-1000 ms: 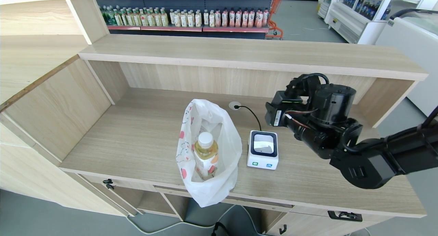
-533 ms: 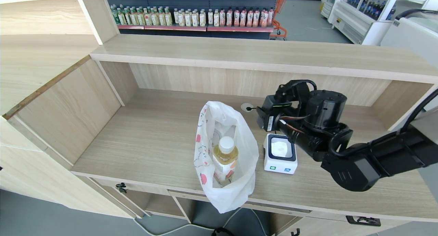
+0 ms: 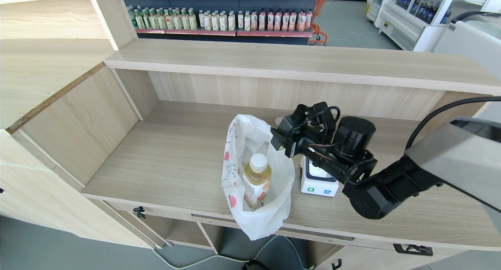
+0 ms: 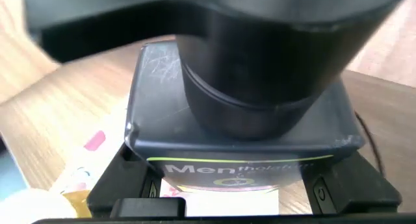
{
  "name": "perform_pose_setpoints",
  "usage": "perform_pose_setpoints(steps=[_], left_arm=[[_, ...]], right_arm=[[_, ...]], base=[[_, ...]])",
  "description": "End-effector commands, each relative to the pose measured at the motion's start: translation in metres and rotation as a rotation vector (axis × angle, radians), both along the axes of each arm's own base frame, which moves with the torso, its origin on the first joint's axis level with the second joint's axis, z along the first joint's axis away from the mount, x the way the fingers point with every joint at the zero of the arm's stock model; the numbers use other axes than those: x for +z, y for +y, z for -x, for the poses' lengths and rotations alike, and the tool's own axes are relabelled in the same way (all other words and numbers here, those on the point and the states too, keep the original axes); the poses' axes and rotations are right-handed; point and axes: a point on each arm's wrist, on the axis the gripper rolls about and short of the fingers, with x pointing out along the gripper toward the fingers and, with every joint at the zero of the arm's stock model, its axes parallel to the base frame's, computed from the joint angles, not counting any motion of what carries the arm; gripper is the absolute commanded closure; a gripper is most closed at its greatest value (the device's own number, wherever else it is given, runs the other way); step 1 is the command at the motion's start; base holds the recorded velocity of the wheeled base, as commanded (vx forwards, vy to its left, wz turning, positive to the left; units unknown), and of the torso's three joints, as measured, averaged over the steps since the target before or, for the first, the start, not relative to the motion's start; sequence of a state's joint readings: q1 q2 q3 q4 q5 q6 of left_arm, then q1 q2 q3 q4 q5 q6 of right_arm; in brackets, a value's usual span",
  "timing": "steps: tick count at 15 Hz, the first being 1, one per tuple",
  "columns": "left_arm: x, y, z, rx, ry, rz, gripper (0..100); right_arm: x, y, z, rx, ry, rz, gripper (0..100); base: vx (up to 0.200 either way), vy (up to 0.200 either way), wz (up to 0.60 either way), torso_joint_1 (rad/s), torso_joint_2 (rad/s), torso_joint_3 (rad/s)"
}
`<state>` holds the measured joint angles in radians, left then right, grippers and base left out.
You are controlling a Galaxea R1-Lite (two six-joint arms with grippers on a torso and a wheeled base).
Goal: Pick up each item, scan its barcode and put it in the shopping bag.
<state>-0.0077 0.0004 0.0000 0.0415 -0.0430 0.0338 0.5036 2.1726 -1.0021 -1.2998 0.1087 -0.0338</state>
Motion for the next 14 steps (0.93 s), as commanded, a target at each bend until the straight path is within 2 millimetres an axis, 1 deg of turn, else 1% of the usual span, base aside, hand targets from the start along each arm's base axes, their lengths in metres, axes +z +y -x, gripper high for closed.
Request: perform_pose_setpoints(steps=[1, 3, 5, 14], left_arm=[[0.0, 0.0, 0.0, 0.0, 0.0, 0.0, 0], [0.0, 0.0, 0.0, 0.0, 0.0, 0.0, 0], [0.0, 0.0, 0.0, 0.0, 0.0, 0.0, 0], [0.0, 0.0, 0.0, 0.0, 0.0, 0.0, 0]], right_arm=[[-0.025, 0.002, -0.007, -0.001, 0.047, 0.033, 100], [-0.032, 0.003, -0.009, 0.008, 0.057, 0.041, 100], [-0.033, 0.005, -0.008, 0.023, 0.061, 0.045, 100], [-0.054, 0.017, -0.005, 0.093, 0.08, 0.072, 100]], base=[[0.0, 0.0, 0.0, 0.0, 0.0, 0.0], [0.0, 0.0, 0.0, 0.0, 0.0, 0.0], [0.0, 0.0, 0.0, 0.0, 0.0, 0.0], [0.0, 0.0, 0.0, 0.0, 0.0, 0.0]])
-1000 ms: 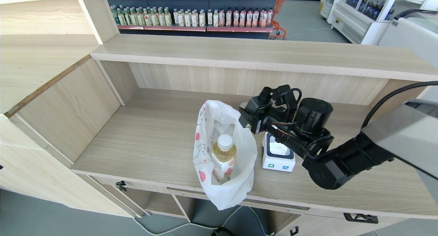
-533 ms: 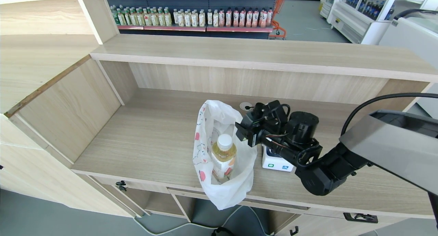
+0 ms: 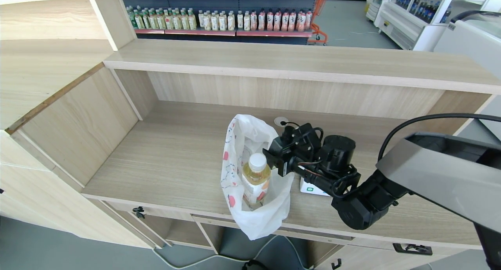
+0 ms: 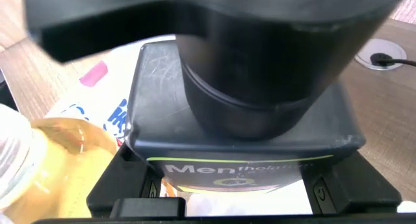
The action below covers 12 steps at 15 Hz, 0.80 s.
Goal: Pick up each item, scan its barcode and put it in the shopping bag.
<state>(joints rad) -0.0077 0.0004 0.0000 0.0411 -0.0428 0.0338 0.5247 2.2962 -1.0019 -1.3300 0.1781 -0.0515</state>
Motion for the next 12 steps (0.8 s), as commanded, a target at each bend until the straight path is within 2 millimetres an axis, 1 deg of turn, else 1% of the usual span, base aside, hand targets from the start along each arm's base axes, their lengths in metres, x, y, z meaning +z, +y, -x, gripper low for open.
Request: perform_pose_setpoints(steps=[1, 3, 8, 12], left_arm=[[0.0, 0.0, 0.0, 0.0, 0.0, 0.0, 0], [0.0, 0.0, 0.0, 0.0, 0.0, 0.0, 0], [0.0, 0.0, 0.0, 0.0, 0.0, 0.0, 0], [0.0, 0.0, 0.0, 0.0, 0.0, 0.0, 0]], right_arm=[[-0.007, 0.003, 0.0, 0.006, 0.007, 0.008, 100], [-0.01, 0.005, 0.001, 0.012, 0.005, 0.016, 100], [-0.018, 0.004, 0.0, 0.008, -0.005, 0.054, 100], [-0.031, 0.003, -0.002, 0.007, -0.005, 0.104, 100]], base=[[0.0, 0.0, 0.0, 0.0, 0.0, 0.0], [0.0, 0.0, 0.0, 0.0, 0.0, 0.0], [0.0, 0.0, 0.0, 0.0, 0.0, 0.0], [0.0, 0.0, 0.0, 0.0, 0.0, 0.0]])
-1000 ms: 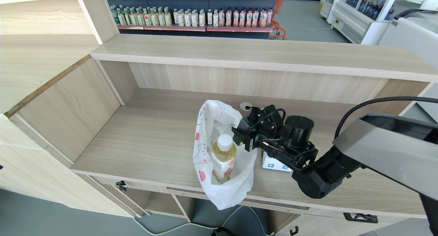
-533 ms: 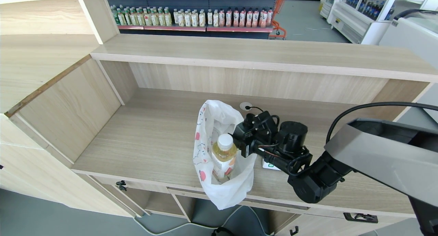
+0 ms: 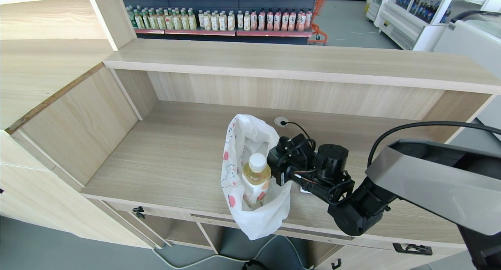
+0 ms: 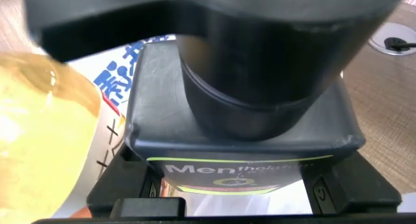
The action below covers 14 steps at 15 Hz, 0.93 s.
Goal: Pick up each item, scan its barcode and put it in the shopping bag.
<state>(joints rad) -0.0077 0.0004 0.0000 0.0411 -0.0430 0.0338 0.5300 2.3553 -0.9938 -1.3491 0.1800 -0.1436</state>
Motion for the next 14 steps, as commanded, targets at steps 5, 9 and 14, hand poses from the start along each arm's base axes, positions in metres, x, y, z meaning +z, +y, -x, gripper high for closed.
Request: perform_pose_setpoints(steps=[5, 9, 14], left_arm=[[0.0, 0.0, 0.0, 0.0, 0.0, 0.0, 0], [0.0, 0.0, 0.0, 0.0, 0.0, 0.0, 0], [0.0, 0.0, 0.0, 0.0, 0.0, 0.0, 0]], right_arm=[[-0.018, 0.001, -0.001, 0.005, 0.013, 0.019, 100], [-0.022, 0.002, -0.002, 0.016, 0.021, 0.024, 100], [-0.026, 0.001, -0.001, 0.016, 0.022, 0.027, 100]], base=[[0.0, 0.0, 0.0, 0.0, 0.0, 0.0], [0.0, 0.0, 0.0, 0.0, 0.0, 0.0], [0.0, 0.0, 0.0, 0.0, 0.0, 0.0]])
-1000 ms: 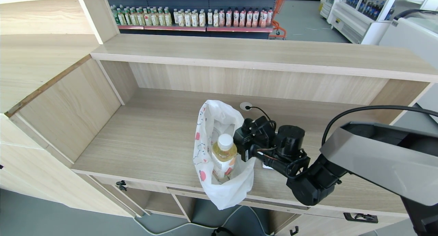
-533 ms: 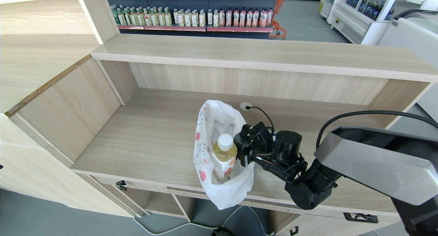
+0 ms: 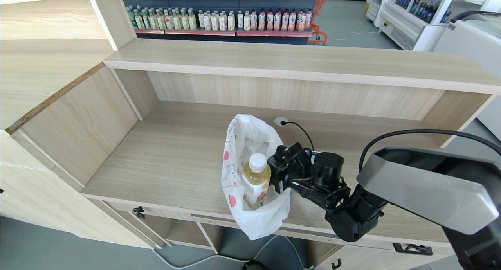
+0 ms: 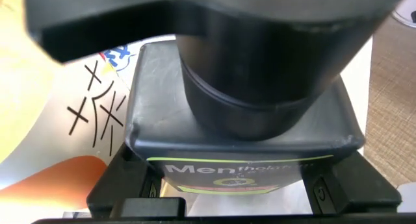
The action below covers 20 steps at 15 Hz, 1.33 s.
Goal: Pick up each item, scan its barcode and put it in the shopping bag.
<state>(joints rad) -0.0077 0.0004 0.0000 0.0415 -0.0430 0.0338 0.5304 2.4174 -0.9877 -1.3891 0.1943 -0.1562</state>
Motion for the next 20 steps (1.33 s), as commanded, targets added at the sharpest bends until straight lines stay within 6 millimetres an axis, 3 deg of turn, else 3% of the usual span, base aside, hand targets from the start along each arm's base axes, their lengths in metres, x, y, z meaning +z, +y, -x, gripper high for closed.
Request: perform_pose_setpoints(steps=[1, 2, 3, 8, 11, 14, 15, 17, 20], left_arm=[[0.0, 0.0, 0.0, 0.0, 0.0, 0.0, 0], [0.0, 0.0, 0.0, 0.0, 0.0, 0.0, 0], [0.0, 0.0, 0.0, 0.0, 0.0, 0.0, 0], [0.0, 0.0, 0.0, 0.0, 0.0, 0.0, 0], [0.0, 0.0, 0.0, 0.0, 0.0, 0.0, 0], [0.0, 0.0, 0.0, 0.0, 0.0, 0.0, 0], [0.0, 0.0, 0.0, 0.0, 0.0, 0.0, 0], [0.0, 0.0, 0.0, 0.0, 0.0, 0.0, 0], [0.0, 0.0, 0.0, 0.0, 0.0, 0.0, 0]], right_arm=[[-0.003, 0.0, 0.001, 0.001, 0.008, 0.005, 100], [-0.006, -0.001, 0.002, -0.001, 0.018, 0.011, 100], [-0.006, -0.002, 0.002, -0.001, 0.018, 0.011, 0], [0.004, -0.005, 0.0, -0.007, -0.019, -0.014, 0], [0.025, -0.018, -0.004, -0.024, -0.065, -0.038, 0], [0.06, -0.028, -0.001, -0.017, -0.121, -0.076, 0], [0.083, -0.032, 0.004, -0.02, -0.158, -0.1, 0], [0.11, -0.038, 0.014, -0.005, -0.189, -0.14, 0], [0.133, -0.048, 0.038, 0.03, -0.179, -0.163, 0]], base=[[0.0, 0.0, 0.0, 0.0, 0.0, 0.0], [0.0, 0.0, 0.0, 0.0, 0.0, 0.0], [0.0, 0.0, 0.0, 0.0, 0.0, 0.0], [0.0, 0.0, 0.0, 0.0, 0.0, 0.0], [0.0, 0.0, 0.0, 0.0, 0.0, 0.0], [0.0, 0.0, 0.0, 0.0, 0.0, 0.0], [0.0, 0.0, 0.0, 0.0, 0.0, 0.0], [0.0, 0.0, 0.0, 0.0, 0.0, 0.0], [0.0, 0.0, 0.0, 0.0, 0.0, 0.0]])
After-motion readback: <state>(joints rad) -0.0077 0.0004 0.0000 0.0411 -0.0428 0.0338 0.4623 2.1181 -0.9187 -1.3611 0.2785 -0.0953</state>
